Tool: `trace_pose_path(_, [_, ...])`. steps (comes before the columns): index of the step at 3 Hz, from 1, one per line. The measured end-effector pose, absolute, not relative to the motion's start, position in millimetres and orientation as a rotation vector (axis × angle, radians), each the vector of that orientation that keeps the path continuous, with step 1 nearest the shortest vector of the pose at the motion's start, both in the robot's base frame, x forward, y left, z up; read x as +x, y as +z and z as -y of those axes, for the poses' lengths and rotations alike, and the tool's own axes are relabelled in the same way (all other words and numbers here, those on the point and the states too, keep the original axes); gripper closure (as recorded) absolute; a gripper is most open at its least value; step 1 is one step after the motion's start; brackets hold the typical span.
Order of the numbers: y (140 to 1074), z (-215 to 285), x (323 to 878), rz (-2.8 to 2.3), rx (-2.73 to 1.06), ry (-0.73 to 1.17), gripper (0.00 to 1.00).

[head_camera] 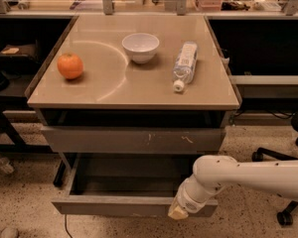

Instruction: Close middle drawer

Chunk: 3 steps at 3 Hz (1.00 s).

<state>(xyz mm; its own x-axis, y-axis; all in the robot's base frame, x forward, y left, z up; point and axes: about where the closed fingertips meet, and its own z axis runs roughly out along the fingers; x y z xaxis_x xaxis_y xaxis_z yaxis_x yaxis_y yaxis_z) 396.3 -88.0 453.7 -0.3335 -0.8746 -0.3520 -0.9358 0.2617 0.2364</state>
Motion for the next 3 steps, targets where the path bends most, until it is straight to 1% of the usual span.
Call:
trace_pose_path(1, [433.4, 96.4, 400.4, -2.403, -1.669, 0.560, 1.00])
trace_pose_path(2, [432.5, 96.6, 402.2, -2.403, -1.661, 0.554, 0.83])
trace_pose_path(3, [432.5, 96.6, 402.2, -2.403, -1.661, 0.554, 0.58])
